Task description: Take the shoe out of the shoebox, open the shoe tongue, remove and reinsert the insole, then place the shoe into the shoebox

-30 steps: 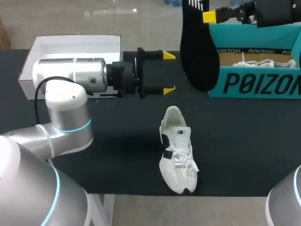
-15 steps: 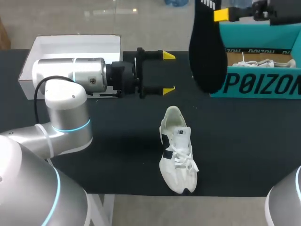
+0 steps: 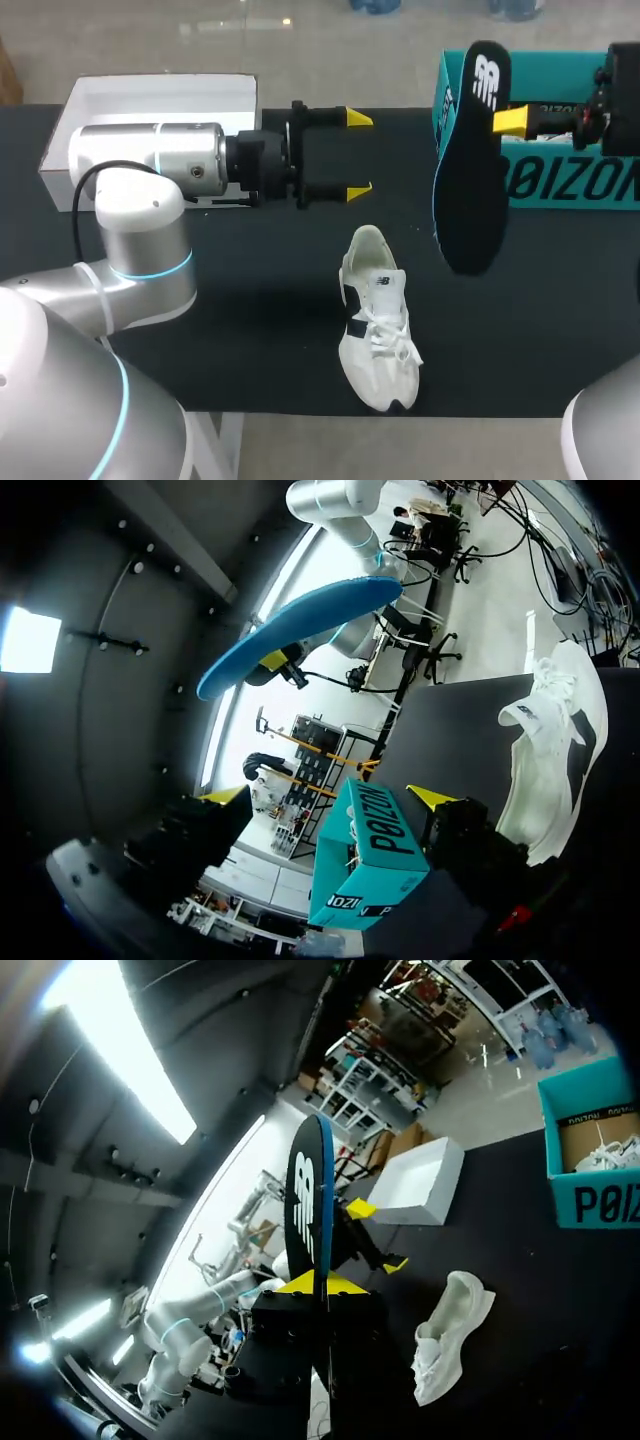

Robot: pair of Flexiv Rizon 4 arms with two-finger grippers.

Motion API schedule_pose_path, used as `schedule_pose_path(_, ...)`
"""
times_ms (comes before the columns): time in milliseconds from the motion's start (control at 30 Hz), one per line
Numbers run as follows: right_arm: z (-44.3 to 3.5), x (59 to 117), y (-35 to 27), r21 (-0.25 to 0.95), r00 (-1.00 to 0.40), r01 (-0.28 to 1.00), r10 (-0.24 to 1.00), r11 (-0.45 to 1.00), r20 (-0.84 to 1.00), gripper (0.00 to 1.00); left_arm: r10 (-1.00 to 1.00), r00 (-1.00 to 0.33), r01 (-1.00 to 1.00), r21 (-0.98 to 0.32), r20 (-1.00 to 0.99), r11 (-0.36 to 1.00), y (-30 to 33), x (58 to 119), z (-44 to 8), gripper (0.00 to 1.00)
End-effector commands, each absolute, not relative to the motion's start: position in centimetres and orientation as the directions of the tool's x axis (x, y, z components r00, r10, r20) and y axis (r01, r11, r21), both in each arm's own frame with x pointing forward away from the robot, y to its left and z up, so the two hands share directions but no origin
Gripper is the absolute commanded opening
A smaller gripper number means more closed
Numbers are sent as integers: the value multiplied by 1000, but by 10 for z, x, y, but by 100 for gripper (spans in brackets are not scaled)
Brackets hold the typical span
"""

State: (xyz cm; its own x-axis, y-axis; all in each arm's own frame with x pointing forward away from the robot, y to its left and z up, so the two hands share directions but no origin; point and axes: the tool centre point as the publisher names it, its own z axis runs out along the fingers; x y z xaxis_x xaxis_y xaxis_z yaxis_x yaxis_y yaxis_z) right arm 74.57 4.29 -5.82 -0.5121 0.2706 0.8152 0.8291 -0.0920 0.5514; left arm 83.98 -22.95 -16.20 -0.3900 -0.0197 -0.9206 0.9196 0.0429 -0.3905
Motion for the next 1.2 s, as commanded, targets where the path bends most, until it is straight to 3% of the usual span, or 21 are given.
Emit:
schedule_pose_path(33, -73, 764, 52, 524, -498, 848, 221, -76, 839, 0, -23, -388, 920, -389, -921, 45, -232, 840, -163, 100)
schedule_pose_path(500, -118, 818, 49, 386, -377, 923, 215, 2, 901, 0, -23, -388, 920, -389, -921, 45, -232, 840, -163, 100)
schedule_pose_path(767, -134, 852, 51, 306, -310, 950, 225, 54, 924, 0, -15, -272, 962, -272, -962, 27, -224, 832, -161, 100)
schedule_pose_path(1200, -146, 879, 86, 247, -276, 958, 224, 147, 935, 0, -15, -227, 973, -227, -974, 39, -230, 834, -163, 100)
